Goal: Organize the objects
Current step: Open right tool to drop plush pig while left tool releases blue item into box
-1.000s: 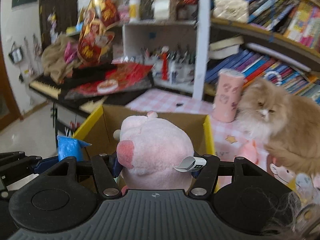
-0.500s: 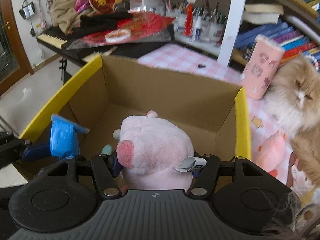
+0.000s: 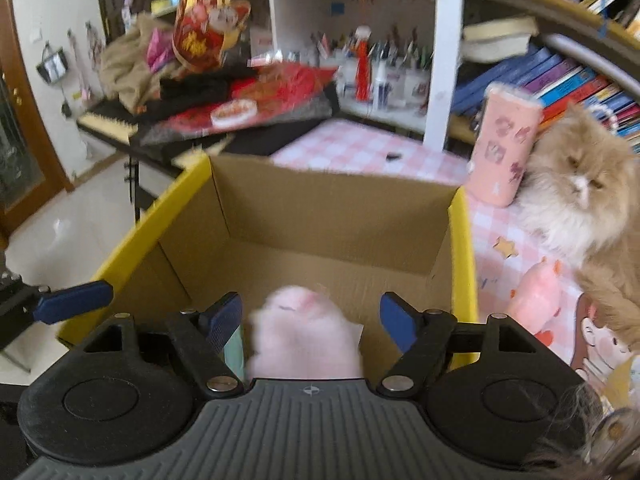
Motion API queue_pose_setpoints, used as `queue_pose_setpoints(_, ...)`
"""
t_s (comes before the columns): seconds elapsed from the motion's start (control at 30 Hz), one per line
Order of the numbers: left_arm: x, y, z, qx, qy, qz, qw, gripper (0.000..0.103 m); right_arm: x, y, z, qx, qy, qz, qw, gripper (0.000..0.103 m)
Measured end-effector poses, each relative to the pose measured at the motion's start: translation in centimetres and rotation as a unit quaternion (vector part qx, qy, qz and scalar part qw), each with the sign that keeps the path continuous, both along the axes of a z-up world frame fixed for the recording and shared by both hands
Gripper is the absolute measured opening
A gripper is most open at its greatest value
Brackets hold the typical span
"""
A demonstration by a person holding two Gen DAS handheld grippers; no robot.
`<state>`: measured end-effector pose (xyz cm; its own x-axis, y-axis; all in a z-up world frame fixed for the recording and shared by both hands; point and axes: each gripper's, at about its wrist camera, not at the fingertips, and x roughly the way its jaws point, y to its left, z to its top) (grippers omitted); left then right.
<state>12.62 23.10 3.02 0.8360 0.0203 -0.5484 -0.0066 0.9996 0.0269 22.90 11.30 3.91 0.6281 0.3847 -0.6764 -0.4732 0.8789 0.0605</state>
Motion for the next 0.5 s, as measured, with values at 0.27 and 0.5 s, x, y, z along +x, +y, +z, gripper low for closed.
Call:
queue_pose_setpoints(0.27, -4.7, 0.5, 3.6, -0.026, -0.089, 0.025, 0.9954, 0.075, -5.5, -2.8, 4.5, 0.053, -0.093, -0.062, 0.992, 0.074)
queue_pose_setpoints(0.5, -9.4, 1.2, 4.9, -0.031, -0.119, 0.027, 0.992, 0.076, -11.6, -5.6, 5.8, 0.074, -0.117, -0.103, 0.985, 0.074)
